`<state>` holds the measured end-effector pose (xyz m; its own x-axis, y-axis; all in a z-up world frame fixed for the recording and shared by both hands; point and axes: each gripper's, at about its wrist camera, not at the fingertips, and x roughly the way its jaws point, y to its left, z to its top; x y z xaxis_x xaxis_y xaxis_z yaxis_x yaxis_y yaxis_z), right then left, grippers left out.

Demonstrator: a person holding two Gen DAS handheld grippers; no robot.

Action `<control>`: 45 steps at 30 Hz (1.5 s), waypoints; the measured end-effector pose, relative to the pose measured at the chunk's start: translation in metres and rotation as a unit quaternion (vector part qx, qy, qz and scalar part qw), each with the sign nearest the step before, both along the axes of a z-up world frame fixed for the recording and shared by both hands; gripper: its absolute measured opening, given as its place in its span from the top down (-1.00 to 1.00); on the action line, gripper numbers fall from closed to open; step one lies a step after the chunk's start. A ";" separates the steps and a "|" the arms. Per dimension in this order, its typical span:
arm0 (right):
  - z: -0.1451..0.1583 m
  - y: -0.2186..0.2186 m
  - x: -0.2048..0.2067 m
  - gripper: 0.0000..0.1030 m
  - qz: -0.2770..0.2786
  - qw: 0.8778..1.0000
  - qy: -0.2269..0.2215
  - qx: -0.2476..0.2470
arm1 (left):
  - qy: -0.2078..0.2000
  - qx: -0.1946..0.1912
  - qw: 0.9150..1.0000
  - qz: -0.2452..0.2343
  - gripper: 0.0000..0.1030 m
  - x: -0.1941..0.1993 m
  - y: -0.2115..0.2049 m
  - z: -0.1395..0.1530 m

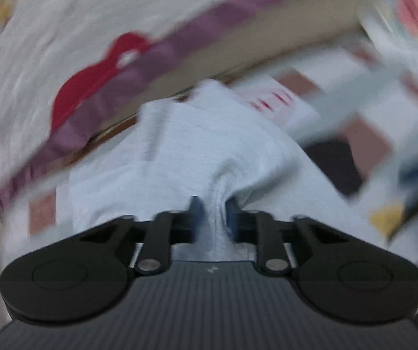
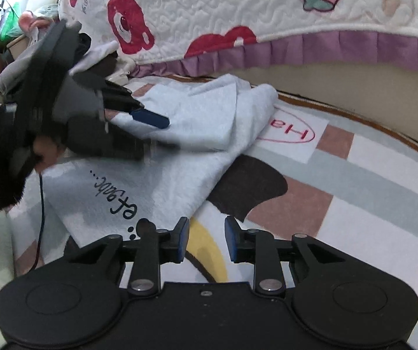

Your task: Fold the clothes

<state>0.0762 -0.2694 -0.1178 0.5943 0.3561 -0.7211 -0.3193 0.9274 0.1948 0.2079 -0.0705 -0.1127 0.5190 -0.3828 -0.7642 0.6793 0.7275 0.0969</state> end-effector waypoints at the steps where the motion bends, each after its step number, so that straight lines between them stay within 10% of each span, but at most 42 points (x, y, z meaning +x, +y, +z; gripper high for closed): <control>1: -0.001 0.002 0.002 0.40 0.004 1.000 0.002 0.001 | 0.020 -0.029 0.999 0.031 0.74 0.016 0.011 0.007; 3: -0.003 0.005 0.008 0.40 0.014 1.000 0.004 -0.001 | 0.051 -0.072 0.993 0.082 0.68 0.046 0.035 0.017; 11: -0.002 0.012 0.034 0.33 0.052 0.998 0.001 -0.028 | 0.133 -0.254 0.925 0.249 0.59 0.103 0.137 -0.021; 13: -0.002 0.011 0.040 0.31 0.055 0.998 0.004 -0.029 | 0.171 -0.305 0.904 0.247 0.26 0.110 0.151 -0.029; 19: 0.000 -0.001 0.084 0.16 0.002 1.000 0.004 0.025 | 0.205 -0.365 0.885 0.205 -0.17 0.120 0.150 -0.026; 22: -0.002 -0.016 0.115 0.07 -0.055 0.994 0.012 0.094 | 0.200 -0.344 0.897 0.195 -0.22 0.117 0.143 -0.023; 28: -0.021 -0.027 0.164 0.02 -0.120 0.982 0.041 0.142 | 0.150 -0.203 0.958 0.133 -0.21 0.107 0.118 -0.027; 31: -0.035 -0.021 0.173 0.04 -0.118 0.980 0.049 0.151 | 0.122 -0.183 0.967 0.130 0.62 0.101 0.116 -0.027; 33: -0.041 -0.025 0.172 0.75 -0.108 0.973 0.026 0.204 | 0.093 -0.184 0.968 0.142 0.80 0.099 0.121 -0.022; 37: -0.047 -0.053 0.170 0.87 -0.162 0.940 -0.014 0.301 | 0.062 -0.199 0.959 0.194 0.93 0.093 0.143 -0.021; 45: -0.029 -0.057 0.162 0.94 -0.156 0.955 -0.047 0.249 | 0.062 -0.258 0.934 0.238 0.83 0.097 0.161 -0.016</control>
